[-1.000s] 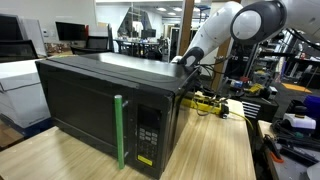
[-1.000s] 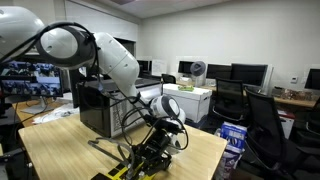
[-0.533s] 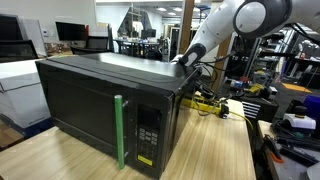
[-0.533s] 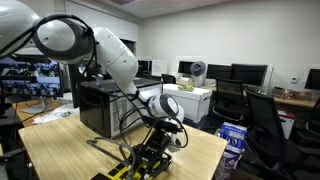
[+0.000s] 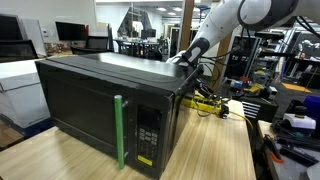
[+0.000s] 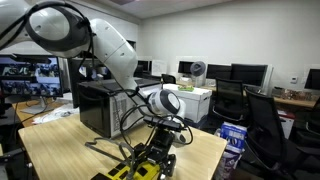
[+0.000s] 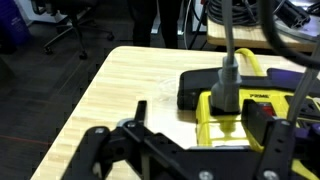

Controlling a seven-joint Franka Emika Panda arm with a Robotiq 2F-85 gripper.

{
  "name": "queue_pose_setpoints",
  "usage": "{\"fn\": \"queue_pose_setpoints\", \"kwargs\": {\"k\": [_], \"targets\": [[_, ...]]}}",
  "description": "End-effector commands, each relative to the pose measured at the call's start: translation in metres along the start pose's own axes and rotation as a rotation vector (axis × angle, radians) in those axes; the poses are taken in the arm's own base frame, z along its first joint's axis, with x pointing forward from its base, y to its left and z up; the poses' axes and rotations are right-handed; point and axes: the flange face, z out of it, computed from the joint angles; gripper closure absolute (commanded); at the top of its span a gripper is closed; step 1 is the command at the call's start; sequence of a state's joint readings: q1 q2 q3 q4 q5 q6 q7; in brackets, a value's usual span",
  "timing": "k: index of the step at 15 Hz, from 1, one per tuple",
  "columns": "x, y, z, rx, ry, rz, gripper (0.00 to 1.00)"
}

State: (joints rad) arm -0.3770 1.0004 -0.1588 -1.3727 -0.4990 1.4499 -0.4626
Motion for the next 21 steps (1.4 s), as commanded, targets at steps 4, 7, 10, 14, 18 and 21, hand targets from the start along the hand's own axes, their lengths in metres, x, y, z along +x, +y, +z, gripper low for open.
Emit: {"fn": "queue_pose_setpoints", "kwargs": {"k": [4,7,10,14,18,21], "targets": [[-0.038,-0.019,-0.016,-0.014,0.29,0.002,0.0],[-0.056,-0.034,-0.016,-0.043,0.426,-0.016,0.0],[-0.075,-0.046,-0.016,-0.095,0.574,-0.015,0.0],[-0.104,-0.066,-0.004,-0.087,0.741,-0.011,0.0],[-0.135,-0.085,0.013,-0.066,0.839,-0.003,0.0],[-0.169,-0.094,0.014,-0.059,0.934,0.038,0.0]]}}
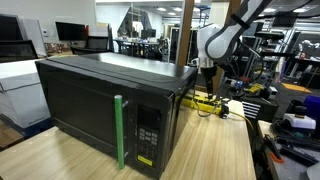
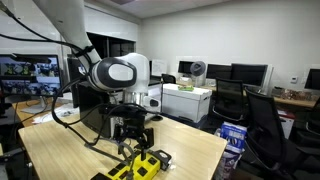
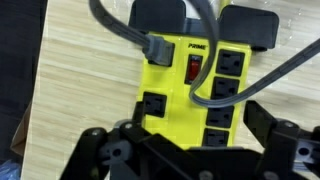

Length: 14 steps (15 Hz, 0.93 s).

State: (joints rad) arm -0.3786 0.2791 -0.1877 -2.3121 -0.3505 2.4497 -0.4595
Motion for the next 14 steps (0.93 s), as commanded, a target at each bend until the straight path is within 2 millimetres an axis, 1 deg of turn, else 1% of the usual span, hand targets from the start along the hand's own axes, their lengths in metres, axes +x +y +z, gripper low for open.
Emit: {"fn": "queue_pose_setpoints", "kwargs": {"k": [1,2,3,8,11,12,13,14], "targets": [[-0.032,-0.011,-0.033,0.022,0.131,0.066,0.0],[-0.04,-0.015,-0.045,0.037,0.162,0.099,0.0],[-0.042,-0.016,-0.044,0.045,0.136,0.096,0.0],[-0.061,-0.021,-0.061,0.074,0.159,0.117,0.0],[-0.073,-0.028,-0.068,0.08,0.175,0.102,0.0],[-0.076,-0.031,-0.07,0.075,0.182,0.094,0.1],[-0.08,-0.034,-0.071,0.074,0.186,0.085,0.27],[-0.083,-0.037,-0.071,0.072,0.188,0.078,0.35]]}}
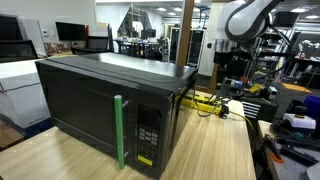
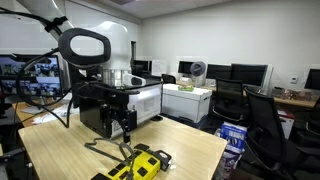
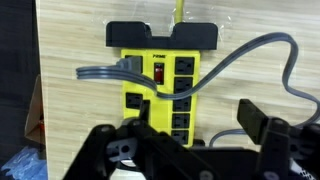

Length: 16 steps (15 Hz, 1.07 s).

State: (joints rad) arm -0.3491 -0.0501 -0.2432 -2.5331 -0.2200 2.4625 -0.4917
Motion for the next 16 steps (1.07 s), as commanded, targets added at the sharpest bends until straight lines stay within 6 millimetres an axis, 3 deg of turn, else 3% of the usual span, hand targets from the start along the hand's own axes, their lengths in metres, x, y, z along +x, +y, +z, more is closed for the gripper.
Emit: {"fn": "queue_pose_setpoints", "kwargs": {"k": [1,5,10,16], "targets": [[-0.02,-0.013,-0.01,0.021,0.025,-0.042,0.43],[-0.03,-0.014,-0.009,0.029,0.026,-0.044,0.69],[-0.034,0.007,0.01,0.039,-0.007,0.005,1.0],[-0.022,0.021,0.035,0.036,-0.032,0.013,1.0]]}}
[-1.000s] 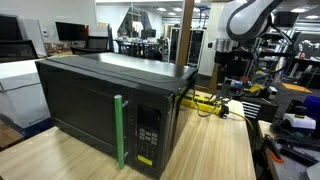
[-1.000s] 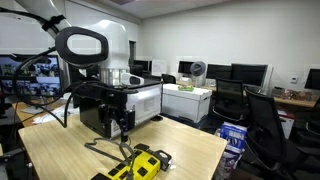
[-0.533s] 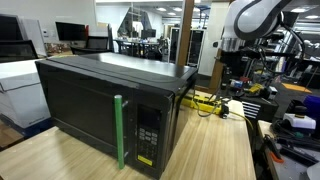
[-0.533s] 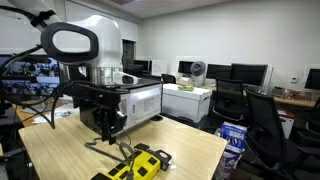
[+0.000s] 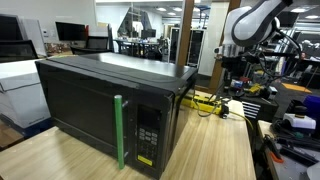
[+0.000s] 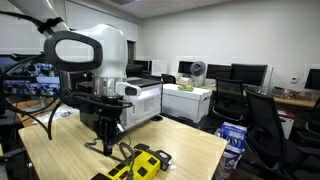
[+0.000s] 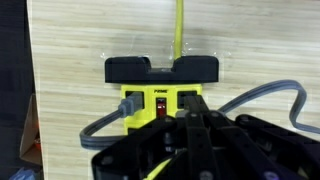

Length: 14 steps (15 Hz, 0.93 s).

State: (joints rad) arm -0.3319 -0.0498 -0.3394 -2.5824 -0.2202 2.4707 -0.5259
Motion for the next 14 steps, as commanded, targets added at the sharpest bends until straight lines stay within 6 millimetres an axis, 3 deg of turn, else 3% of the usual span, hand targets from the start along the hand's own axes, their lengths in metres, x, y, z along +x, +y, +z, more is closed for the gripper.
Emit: {"fn": "queue_pose_setpoints", "kwargs": {"k": [1,14], "targets": [[0.019,0.01,0.016,-0.008,0.001,-0.029,1.0],[0.09,0.003,0.062,-0.036,-0.12,-0.137,1.0]]}}
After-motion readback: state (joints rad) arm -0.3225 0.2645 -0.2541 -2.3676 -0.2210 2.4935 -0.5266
